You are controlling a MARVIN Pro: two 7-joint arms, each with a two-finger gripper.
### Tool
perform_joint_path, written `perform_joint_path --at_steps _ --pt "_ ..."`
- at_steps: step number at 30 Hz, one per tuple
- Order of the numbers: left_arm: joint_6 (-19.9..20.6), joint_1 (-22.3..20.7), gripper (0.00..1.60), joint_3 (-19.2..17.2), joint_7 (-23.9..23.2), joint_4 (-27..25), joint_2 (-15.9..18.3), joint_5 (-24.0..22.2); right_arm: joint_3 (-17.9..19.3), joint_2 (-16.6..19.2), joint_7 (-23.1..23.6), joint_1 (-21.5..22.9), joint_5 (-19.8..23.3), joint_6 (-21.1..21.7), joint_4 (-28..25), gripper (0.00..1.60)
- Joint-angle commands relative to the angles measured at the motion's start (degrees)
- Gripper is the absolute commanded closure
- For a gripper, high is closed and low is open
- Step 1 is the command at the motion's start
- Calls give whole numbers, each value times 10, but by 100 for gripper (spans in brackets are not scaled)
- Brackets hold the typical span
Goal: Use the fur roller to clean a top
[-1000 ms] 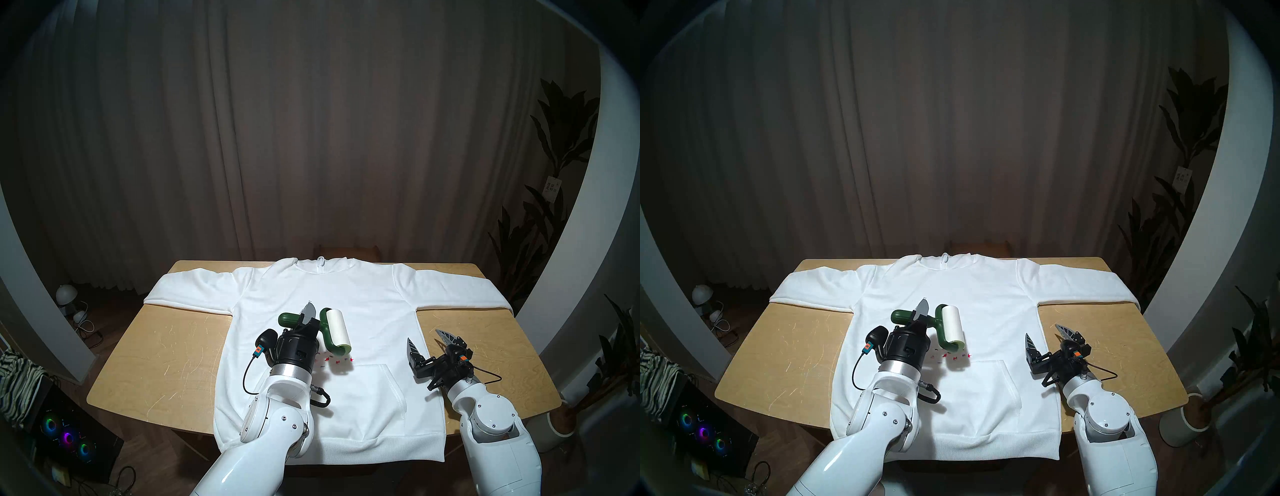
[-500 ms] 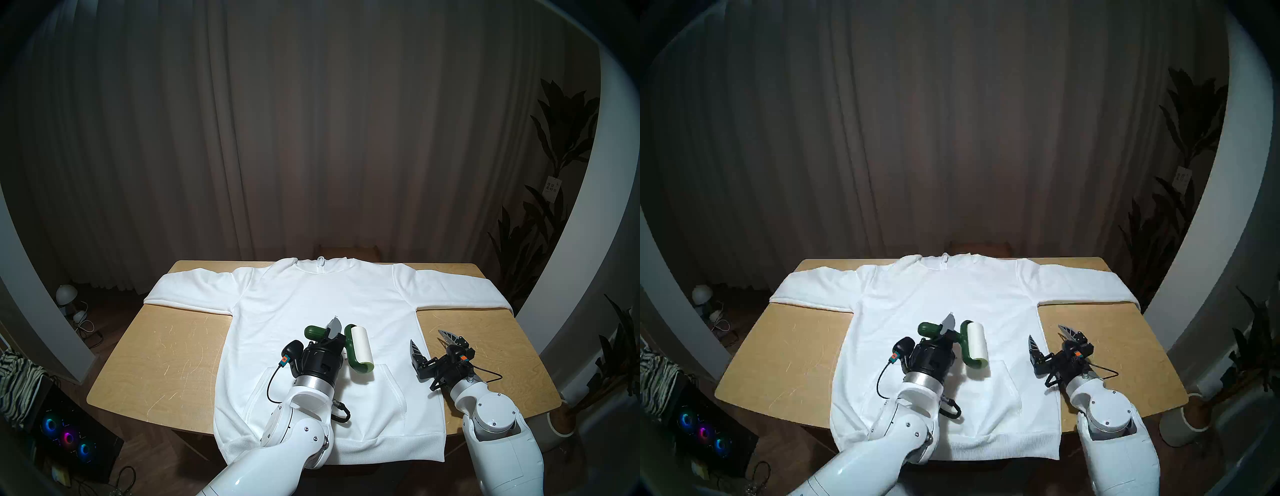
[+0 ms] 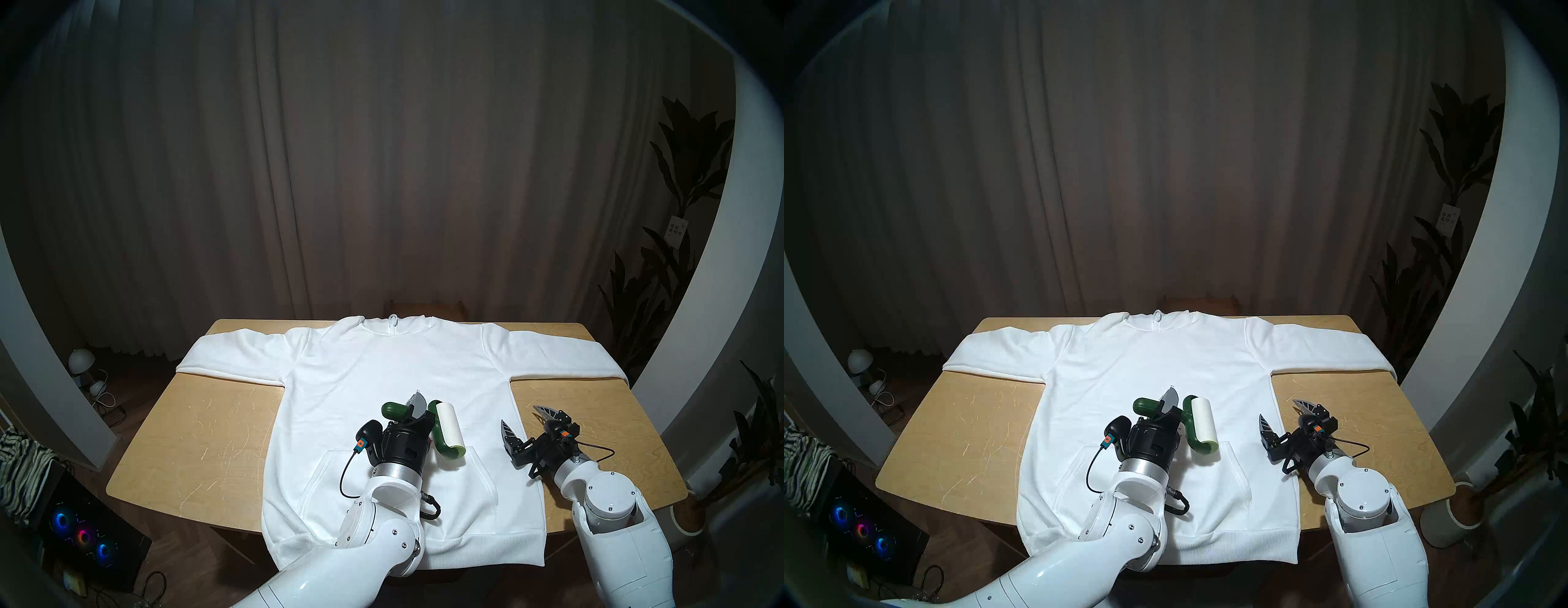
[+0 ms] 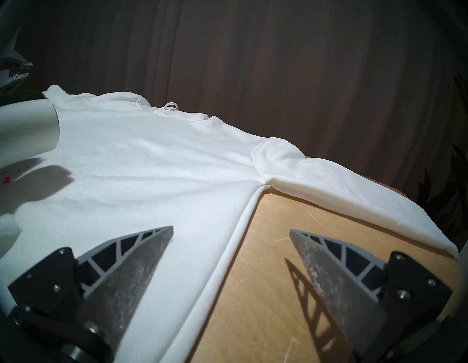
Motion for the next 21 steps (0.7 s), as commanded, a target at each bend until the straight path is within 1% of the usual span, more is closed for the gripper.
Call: perform_joint_path --at_steps 1,3,5,8,10,11,13,15,21 --pt "-38 -39 160 23 4 15 -6 35 -1 0 0 -2 -2 -2 -8 0" --pt "-41 -42 160 27 6 20 -5 48 0 0 1 -4 -1 -1 -10 0" --pt "-45 -45 160 30 9 22 -5 45 0 0 1 -7 -2 0 -14 0" --pt "-41 -46 160 29 17 22 -8 55 -1 -2 1 -9 -2 0 -16 0" --pt "-34 -48 160 29 35 21 -9 66 -3 -2 2 -11 -3 -4 -16 0" --pt "-29 -52 160 33 65 24 -10 87 -6 0 4 -12 -7 -13 -15 0" --pt "-18 -55 160 33 86 31 -15 93 -8 0 3 -15 -9 -17 -16 0" --pt "-19 -60 160 38 104 39 -17 109 -9 0 6 -16 -9 -22 -16 0" --pt "-10 -64 160 42 119 48 -18 113 -10 -1 5 -17 -10 -24 -19 0"
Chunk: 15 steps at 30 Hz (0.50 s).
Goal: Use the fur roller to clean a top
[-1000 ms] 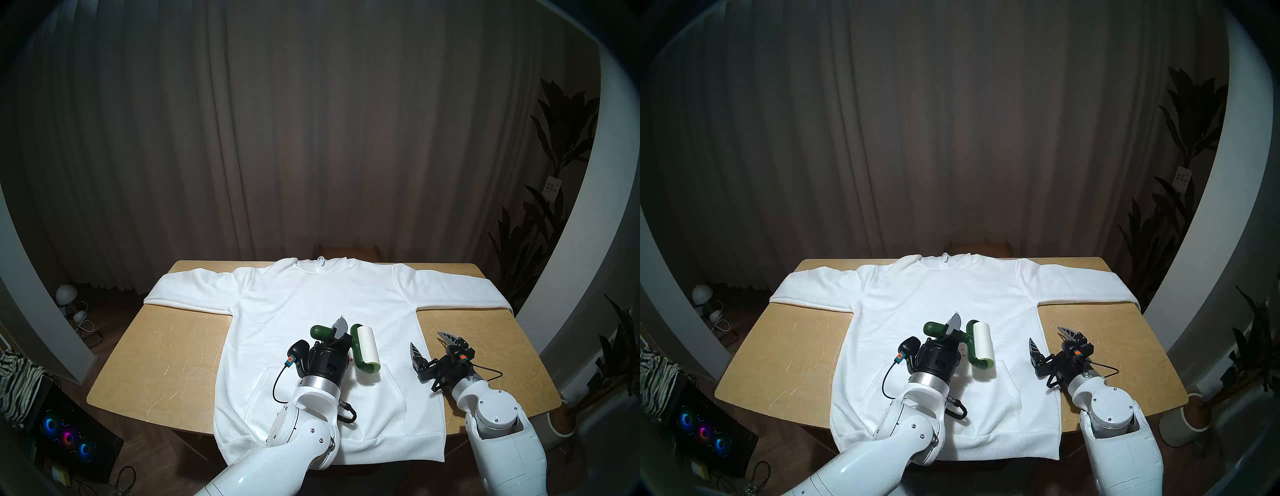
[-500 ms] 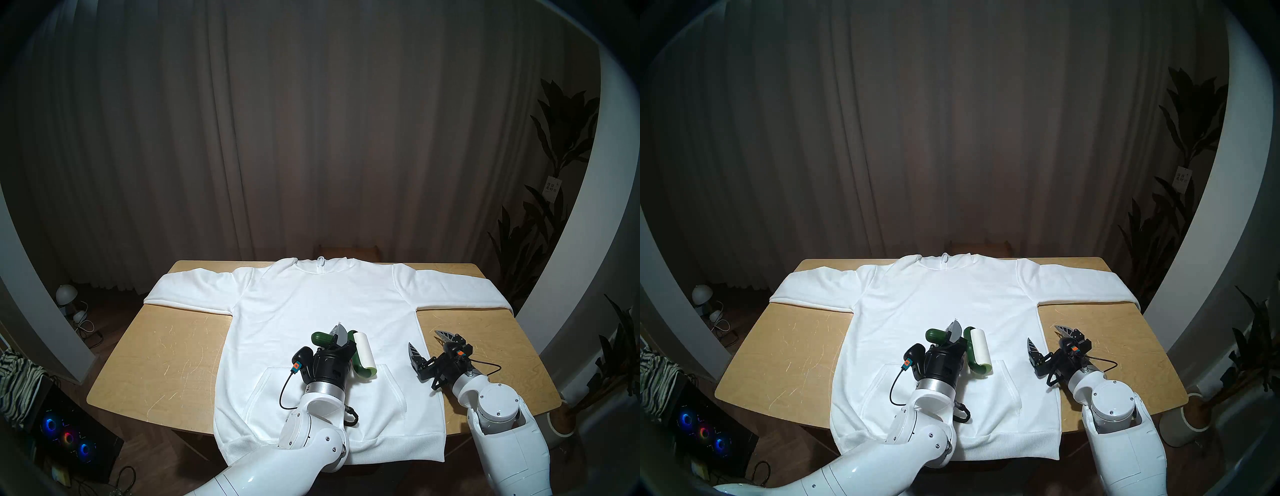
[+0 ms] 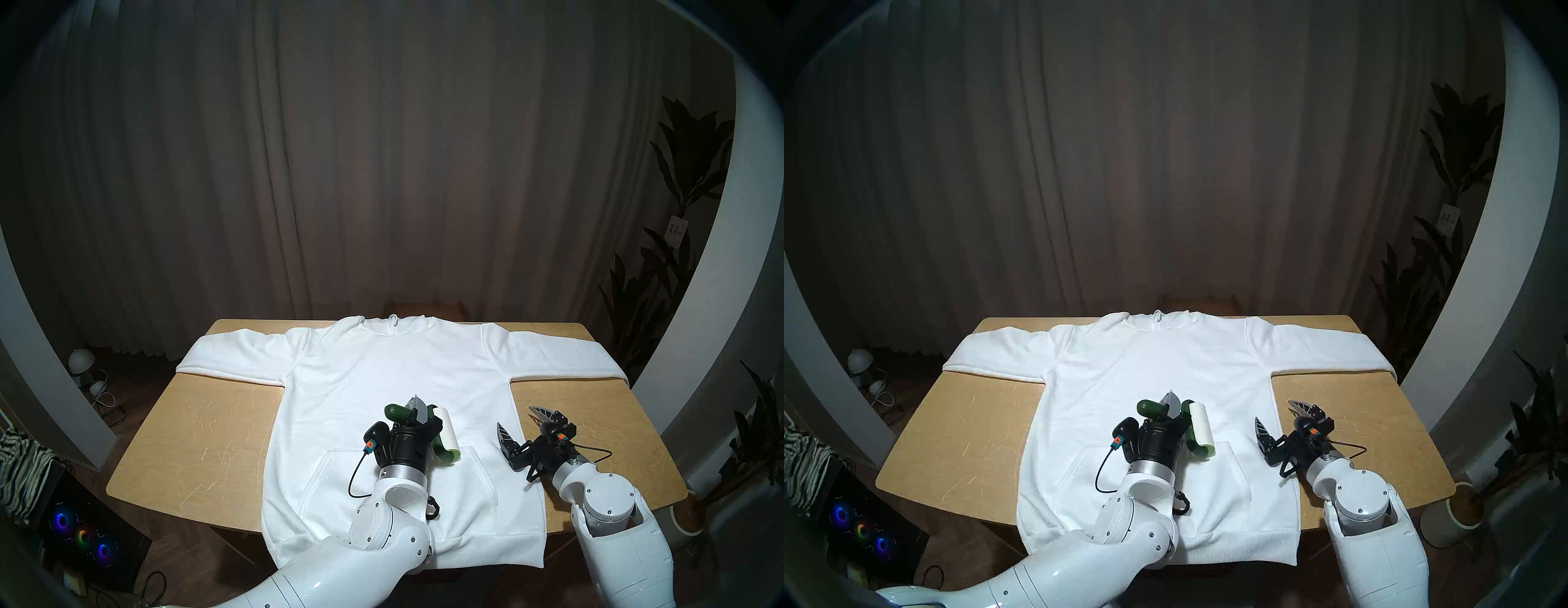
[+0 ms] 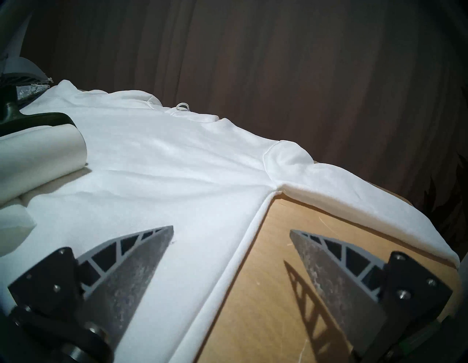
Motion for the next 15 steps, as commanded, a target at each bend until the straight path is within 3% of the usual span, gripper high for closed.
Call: perform_joint_path --at_steps 1,10,15 --pt "10 -20 160 1 23 7 -8 23 -2 -3 -2 -5 0 -8 -9 0" --pt "13 -17 160 -5 19 3 0 10 -9 -24 -69 7 -53 32 -9 0" --pt "13 -11 160 -11 16 -3 8 2 -15 -25 -81 15 -63 63 -9 0"
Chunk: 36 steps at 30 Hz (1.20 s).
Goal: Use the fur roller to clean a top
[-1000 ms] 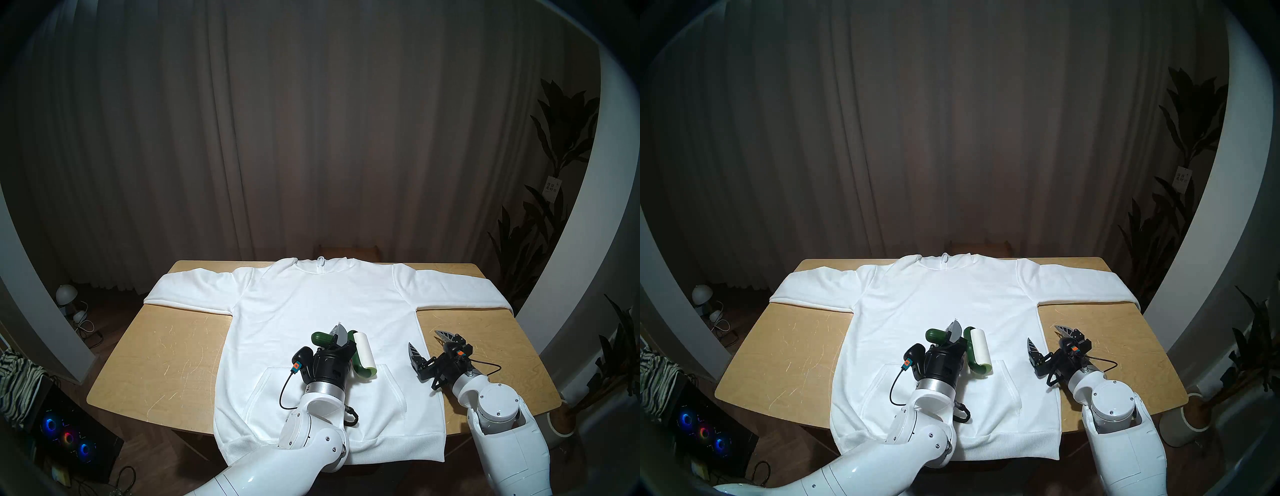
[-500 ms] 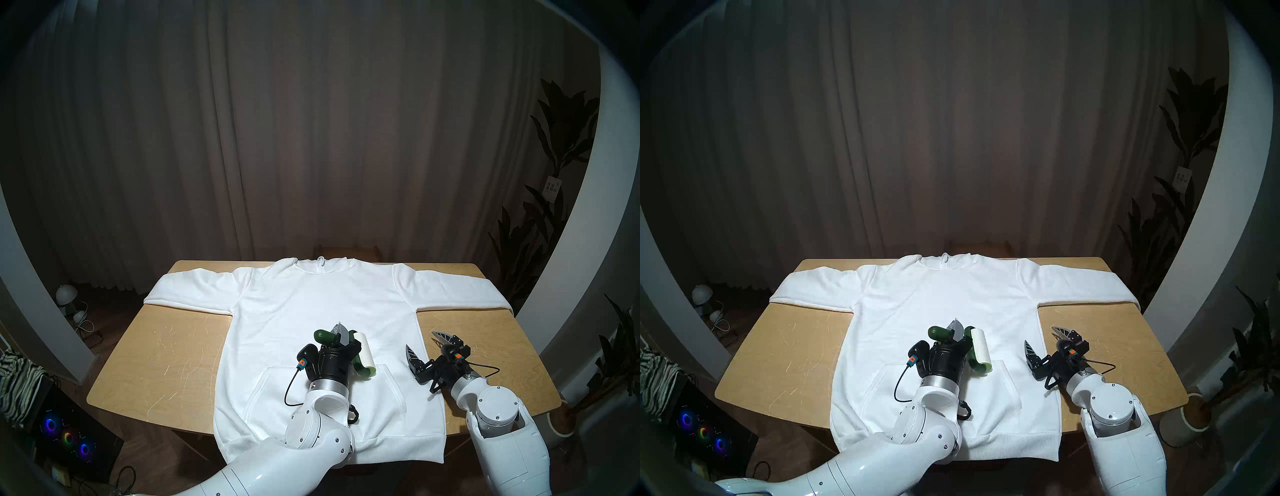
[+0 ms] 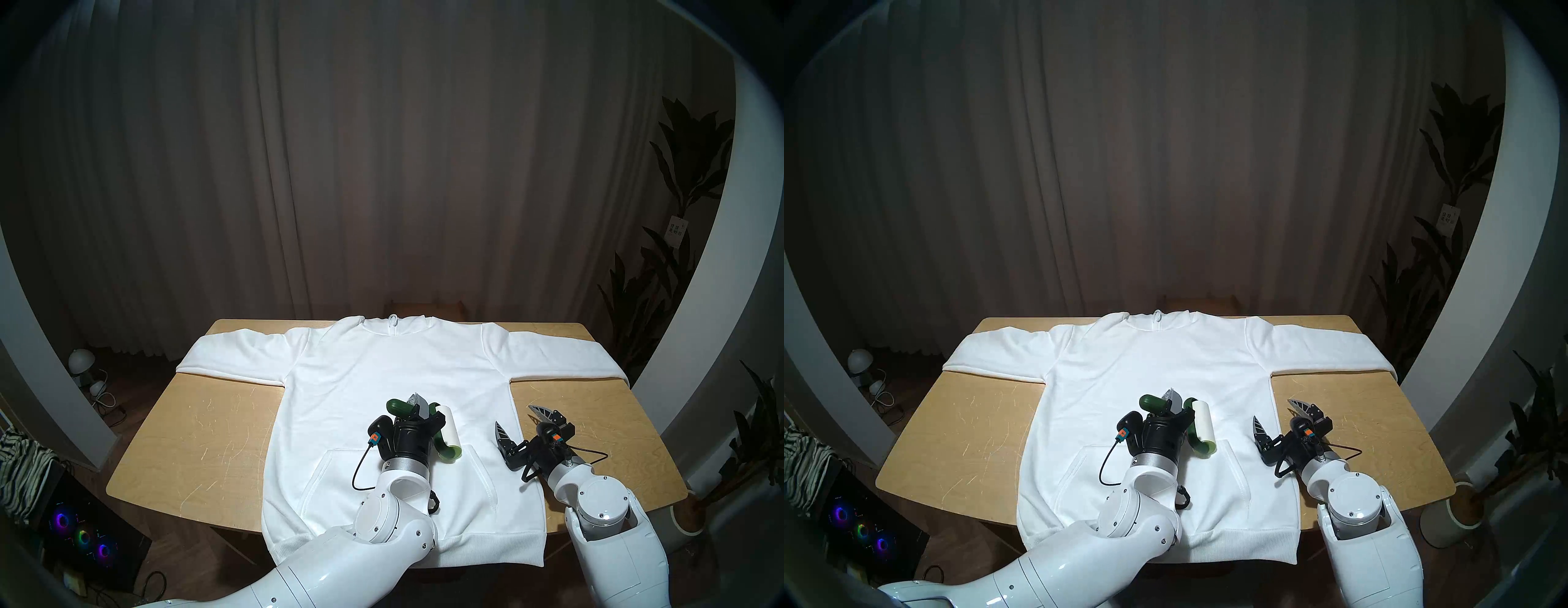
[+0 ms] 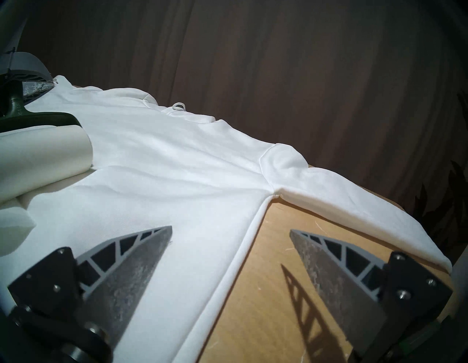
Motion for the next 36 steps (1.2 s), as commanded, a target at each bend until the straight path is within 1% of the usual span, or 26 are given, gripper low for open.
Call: perform_joint_path --at_steps 1,5,10,12,16,17,23,36 --pt "-3 4 160 -10 -7 -10 13 -13 -4 -7 -24 12 -24 46 1 0" --pt "-9 12 160 -15 -17 -14 19 -26 -7 -1 -19 13 -24 54 -2 0" --pt "-19 20 160 -14 -28 -9 23 -28 -11 4 -15 10 -29 62 -4 0" --pt "-27 22 160 -11 -31 -5 23 -30 -11 6 -9 9 -26 68 -5 0" --pt "-59 17 160 3 -42 11 27 -32 -12 15 -1 0 -25 75 -16 0" --pt "-67 16 160 5 -45 17 26 -26 -11 17 0 -3 -26 79 -21 0" --pt "-76 18 160 0 -58 34 22 -30 -11 24 8 -14 -31 89 -36 0" --pt "-77 19 160 -19 -69 27 55 -38 -27 22 4 -13 -47 95 -29 0"
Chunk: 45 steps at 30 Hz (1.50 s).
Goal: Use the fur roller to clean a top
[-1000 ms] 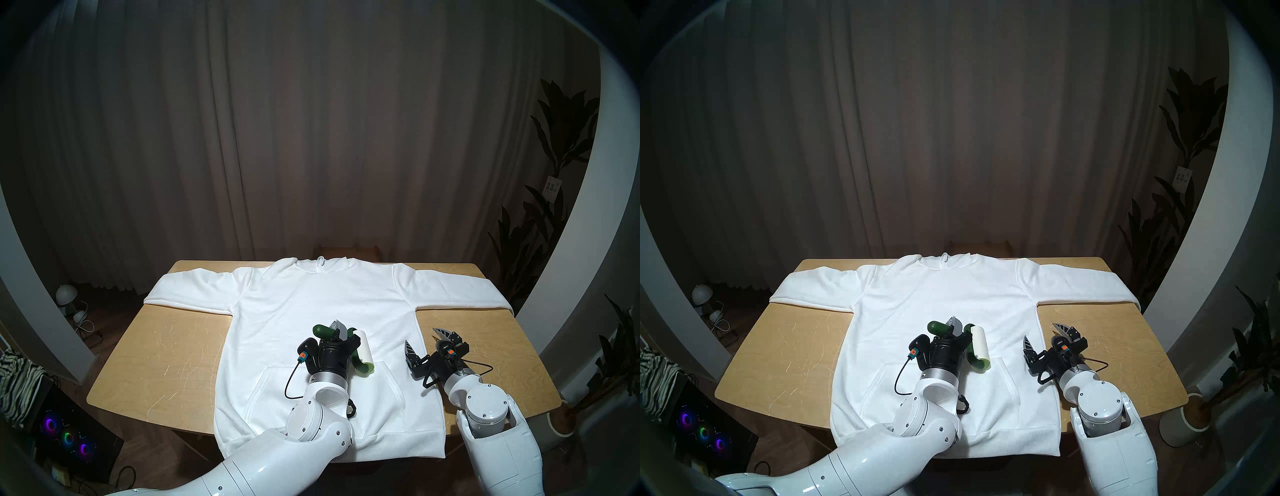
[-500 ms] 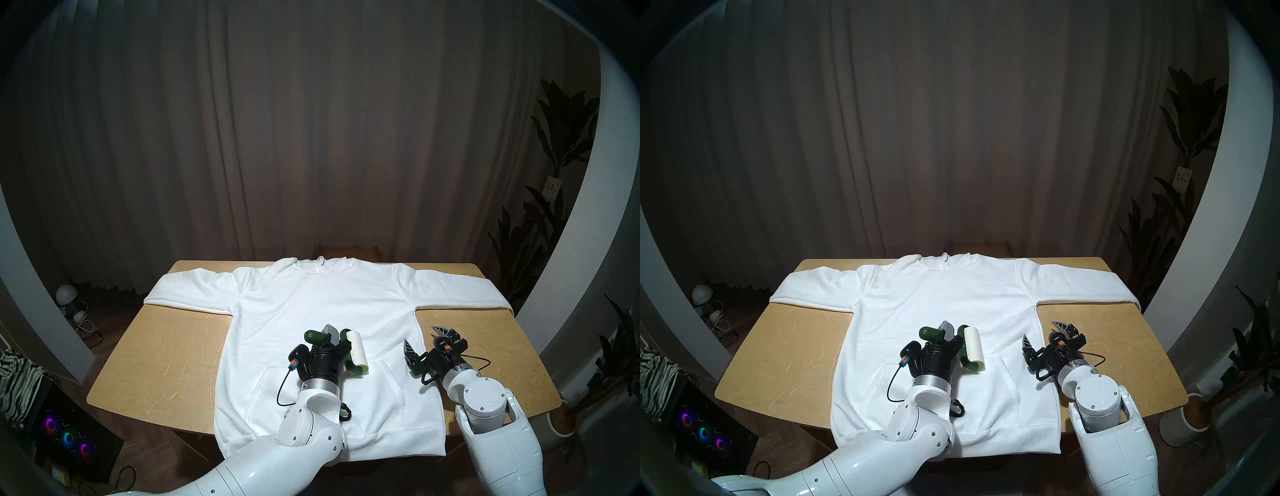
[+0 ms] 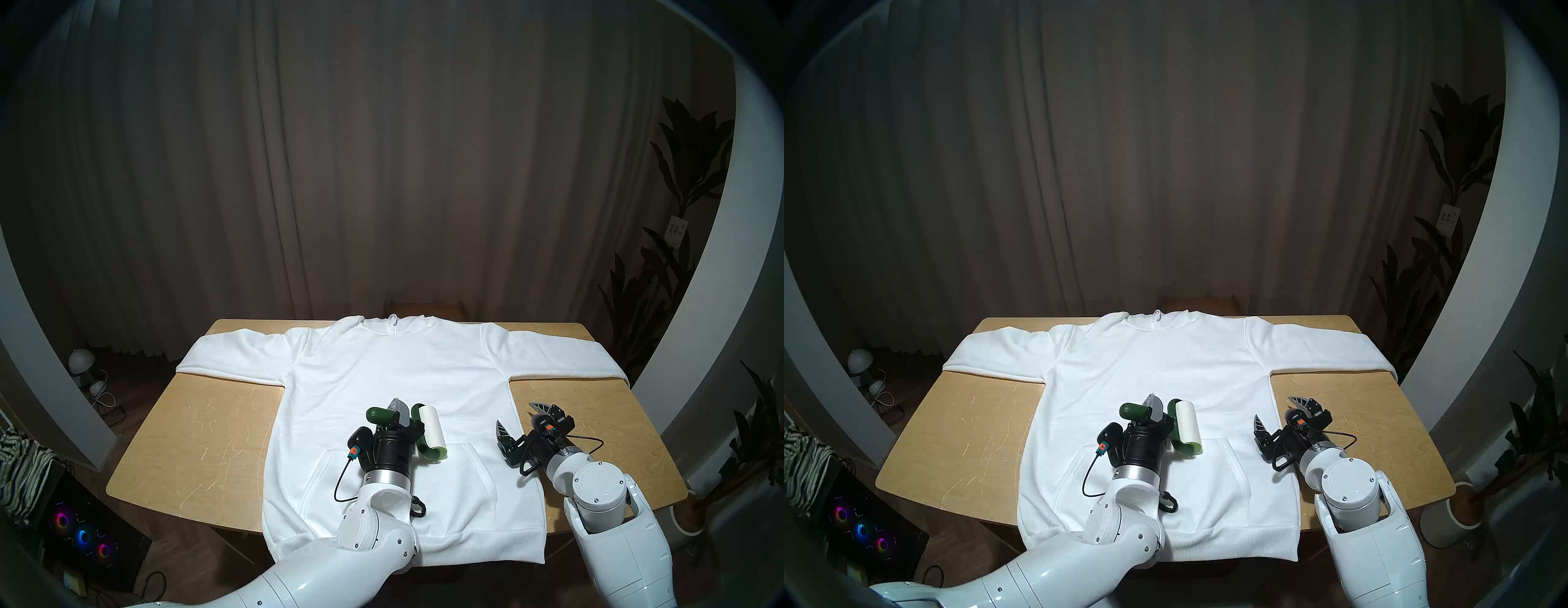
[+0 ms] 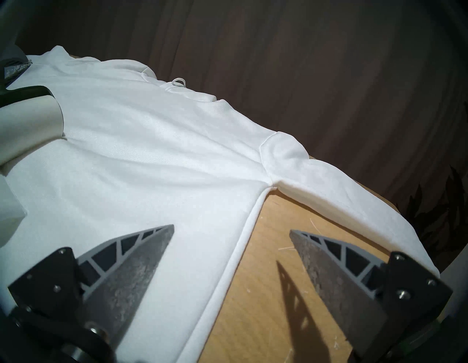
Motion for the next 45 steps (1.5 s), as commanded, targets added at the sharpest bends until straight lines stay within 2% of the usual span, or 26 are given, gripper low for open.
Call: perform_joint_path --at_steps 1,29,45 --pt "2 3 160 -12 4 1 26 0 -11 -3 -4 -14 -12 8 11 0" --pt "-25 39 160 -44 -12 -2 92 -22 -28 -7 -18 -22 -28 13 8 0" --pt "-47 70 160 -76 -19 -35 146 -45 -39 -10 -28 -31 -41 14 13 0"
